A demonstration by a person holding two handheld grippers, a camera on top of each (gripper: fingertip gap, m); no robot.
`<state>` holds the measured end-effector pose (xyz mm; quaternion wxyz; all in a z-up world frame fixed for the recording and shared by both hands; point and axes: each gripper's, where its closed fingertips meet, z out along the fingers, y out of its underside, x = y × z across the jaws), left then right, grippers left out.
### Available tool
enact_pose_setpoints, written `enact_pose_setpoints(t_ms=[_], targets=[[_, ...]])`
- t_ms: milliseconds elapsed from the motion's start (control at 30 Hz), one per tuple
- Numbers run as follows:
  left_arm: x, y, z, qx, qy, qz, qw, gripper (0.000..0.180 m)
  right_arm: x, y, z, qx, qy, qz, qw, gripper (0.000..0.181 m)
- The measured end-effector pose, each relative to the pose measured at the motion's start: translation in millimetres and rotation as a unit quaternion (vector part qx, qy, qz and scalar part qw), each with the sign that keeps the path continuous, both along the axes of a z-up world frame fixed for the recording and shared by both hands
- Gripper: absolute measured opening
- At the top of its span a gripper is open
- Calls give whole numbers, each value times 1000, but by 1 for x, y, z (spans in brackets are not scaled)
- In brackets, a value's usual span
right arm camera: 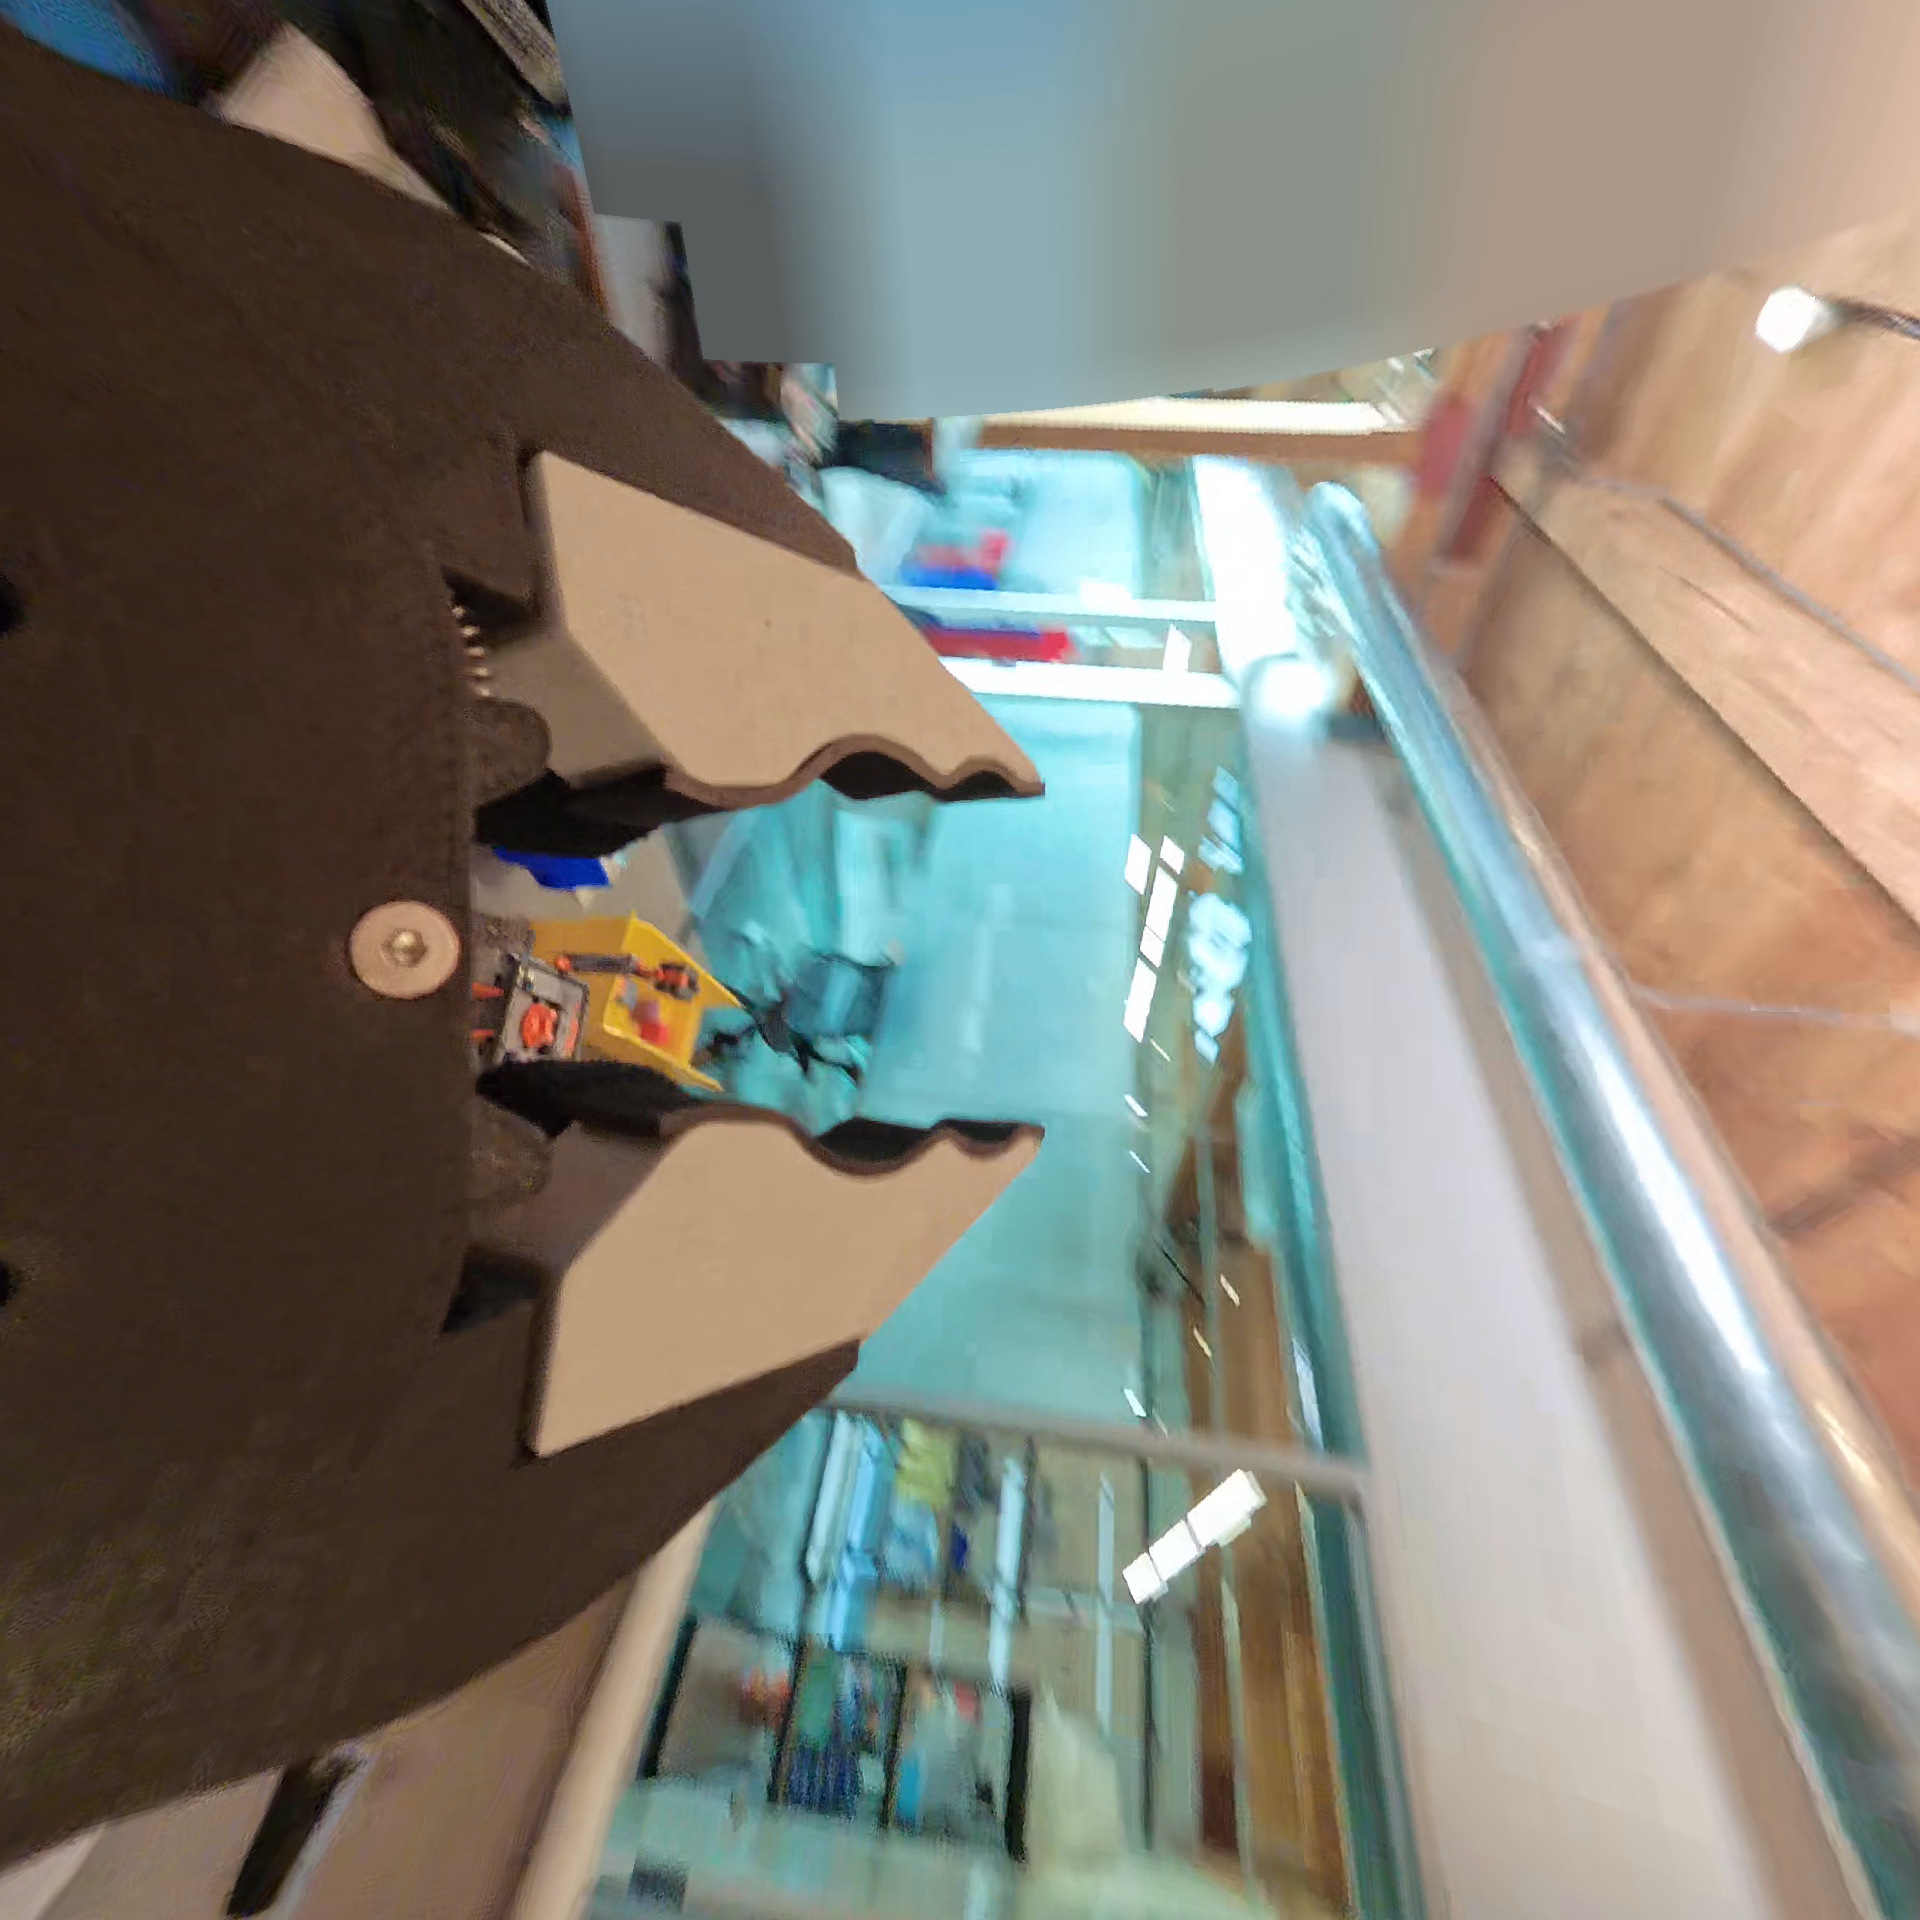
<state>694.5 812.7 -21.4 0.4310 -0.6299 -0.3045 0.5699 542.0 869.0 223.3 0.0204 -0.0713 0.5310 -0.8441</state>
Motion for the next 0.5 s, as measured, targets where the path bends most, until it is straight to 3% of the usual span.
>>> enact_pose_setpoints(t_ms=[67,100,133,200,267,333,433,500], targets=[[-27,17,-44,-18,-27,30,999,77,-8,20,-68,-39,-42,-72,996,49],[-44,13,-58,-24,-44,55,997,102,-15,25,-117,-40,-82,-102,991,48],[-60,13,-76,-15,-82,52,995,114,-19,22,-171,-30,-131,-111,985,43],[-90,14,-118,-32,-162,63,984,117,-17,-1,-261,-2,-254,-60,965,39],[-111,33,-137,-81,-174,42,981,104,-8,-23,-308,30,-304,-23,952,34],[-117,36,-134,-92,-148,25,984,85,-4,-24,-309,39,-292,13,956,27],[-112,10,-120,-39,-135,35,990,80,-10,-10,-301,62,-214,-17,975,27],[-106,-11,-118,-15,-150,48,987,81,-20,2,-297,55,-206,-7,977,26]])
